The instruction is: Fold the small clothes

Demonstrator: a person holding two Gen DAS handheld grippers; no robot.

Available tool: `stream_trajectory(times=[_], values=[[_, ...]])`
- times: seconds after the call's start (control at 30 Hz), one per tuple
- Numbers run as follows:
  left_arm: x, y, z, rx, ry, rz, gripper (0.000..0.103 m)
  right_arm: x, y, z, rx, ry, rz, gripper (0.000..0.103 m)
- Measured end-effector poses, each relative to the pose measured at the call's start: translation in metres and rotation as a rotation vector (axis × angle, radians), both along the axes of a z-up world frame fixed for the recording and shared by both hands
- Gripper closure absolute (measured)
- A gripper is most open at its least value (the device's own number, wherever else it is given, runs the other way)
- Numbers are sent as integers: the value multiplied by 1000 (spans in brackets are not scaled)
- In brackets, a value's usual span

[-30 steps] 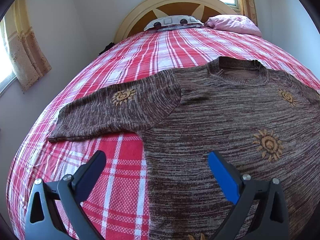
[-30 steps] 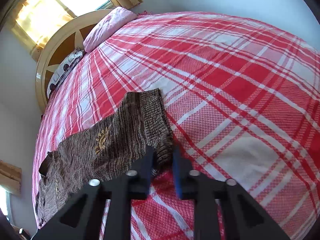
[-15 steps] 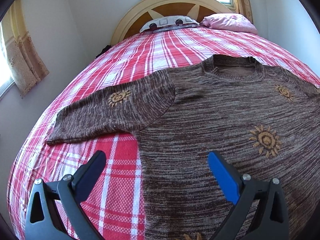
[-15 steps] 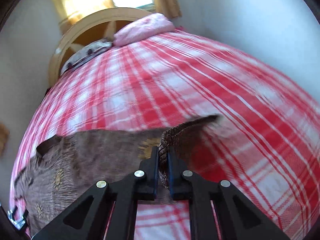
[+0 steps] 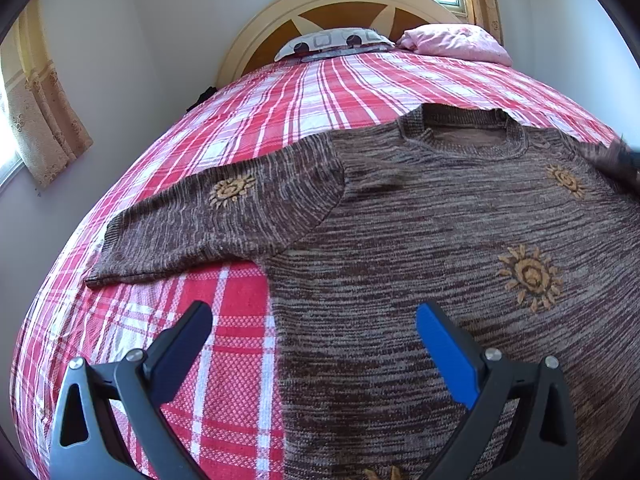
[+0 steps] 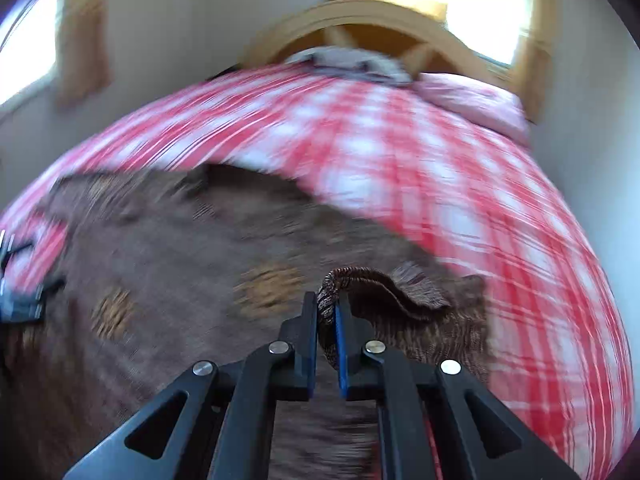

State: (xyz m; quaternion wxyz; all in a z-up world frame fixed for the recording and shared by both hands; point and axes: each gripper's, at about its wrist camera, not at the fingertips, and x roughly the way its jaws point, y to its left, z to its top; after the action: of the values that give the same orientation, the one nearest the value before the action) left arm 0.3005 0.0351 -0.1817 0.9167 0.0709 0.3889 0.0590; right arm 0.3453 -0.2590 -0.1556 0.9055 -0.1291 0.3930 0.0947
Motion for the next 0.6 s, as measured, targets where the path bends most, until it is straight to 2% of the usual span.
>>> stream_trajectory(times=[0.03, 0.1, 0.13, 0.17, 0.23, 0.37, 0.5, 0.6], values=[[0, 0, 0, -1, 0, -1, 0, -2, 9, -9, -12, 27, 33, 93], [-1, 0, 1, -4, 1, -5, 0, -10, 16, -21, -12, 78, 76, 73], [-2, 0, 4, -6, -2, -10, 0, -17, 13, -22, 4, 83, 81, 51], [-5, -1, 7, -7, -10, -18, 0, -26, 7, -20, 34, 79, 80, 44], [-10, -5, 14, 2, -24, -39, 0, -49, -16, -14, 113, 74, 60, 44], [-13, -34, 34, 7, -50, -142, 0, -95, -58, -4, 186, 19, -58, 44], [-7, -94, 50, -3, -57, -286, 0, -137, -99, -8, 165, -41, -307, 44], [1, -143, 56, -9, -57, -376, 0, -157, -113, -14, 227, -84, -375, 43]])
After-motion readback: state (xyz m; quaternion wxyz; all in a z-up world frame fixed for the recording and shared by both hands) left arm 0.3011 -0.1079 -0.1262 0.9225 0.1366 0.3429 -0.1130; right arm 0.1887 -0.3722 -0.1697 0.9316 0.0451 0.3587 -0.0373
